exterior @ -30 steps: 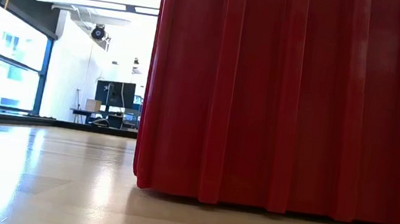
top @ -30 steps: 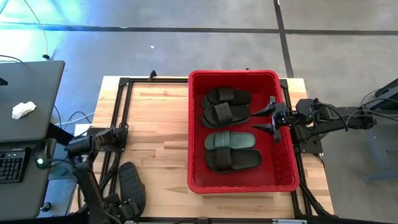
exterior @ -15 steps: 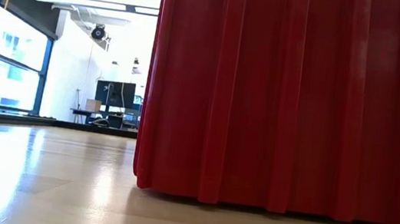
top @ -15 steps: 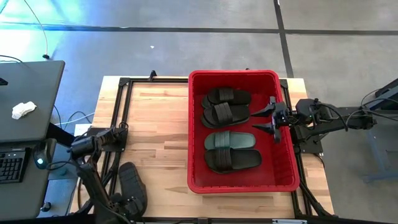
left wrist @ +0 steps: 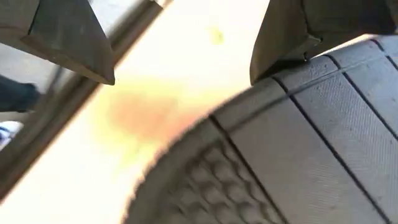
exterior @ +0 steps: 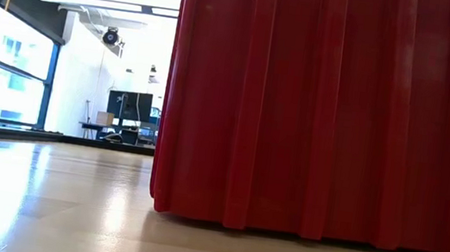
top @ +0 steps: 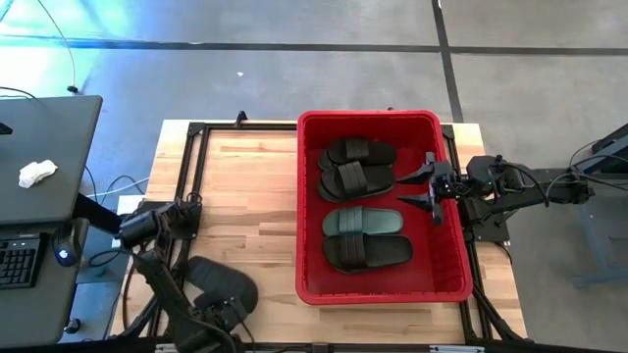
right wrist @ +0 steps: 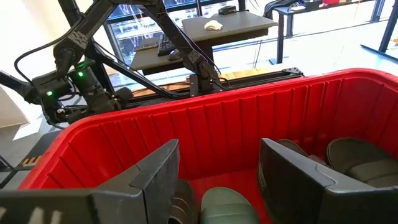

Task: Pick and place slides into bin
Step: Put the black slide into the red container

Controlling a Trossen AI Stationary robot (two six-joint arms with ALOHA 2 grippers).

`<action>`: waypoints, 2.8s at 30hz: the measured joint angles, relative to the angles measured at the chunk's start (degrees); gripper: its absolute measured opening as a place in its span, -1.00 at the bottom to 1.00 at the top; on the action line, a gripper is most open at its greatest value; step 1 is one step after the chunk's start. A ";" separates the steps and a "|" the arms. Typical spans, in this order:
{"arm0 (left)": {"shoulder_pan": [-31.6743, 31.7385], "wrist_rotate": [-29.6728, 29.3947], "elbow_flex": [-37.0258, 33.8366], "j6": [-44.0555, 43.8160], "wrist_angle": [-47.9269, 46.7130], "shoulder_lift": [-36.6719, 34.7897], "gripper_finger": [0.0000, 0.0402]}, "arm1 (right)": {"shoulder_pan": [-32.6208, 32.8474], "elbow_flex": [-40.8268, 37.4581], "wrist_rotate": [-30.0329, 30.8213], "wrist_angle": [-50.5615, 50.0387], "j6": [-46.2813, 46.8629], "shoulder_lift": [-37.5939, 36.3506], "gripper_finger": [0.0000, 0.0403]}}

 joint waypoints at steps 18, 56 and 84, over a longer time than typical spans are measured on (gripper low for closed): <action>6.00 1.95 4.59 18.12 -0.77 -0.04 0.76 | 0.01 -0.02 -0.94 -1.70 0.94 0.00 0.06; 15.76 -3.92 10.04 37.42 -13.82 3.76 0.76 | 0.01 -0.07 -1.12 -1.37 -4.09 -0.02 0.06; 16.42 4.21 10.19 41.11 -12.08 6.19 0.76 | 0.01 -0.07 -1.05 -1.53 -4.70 -0.01 0.06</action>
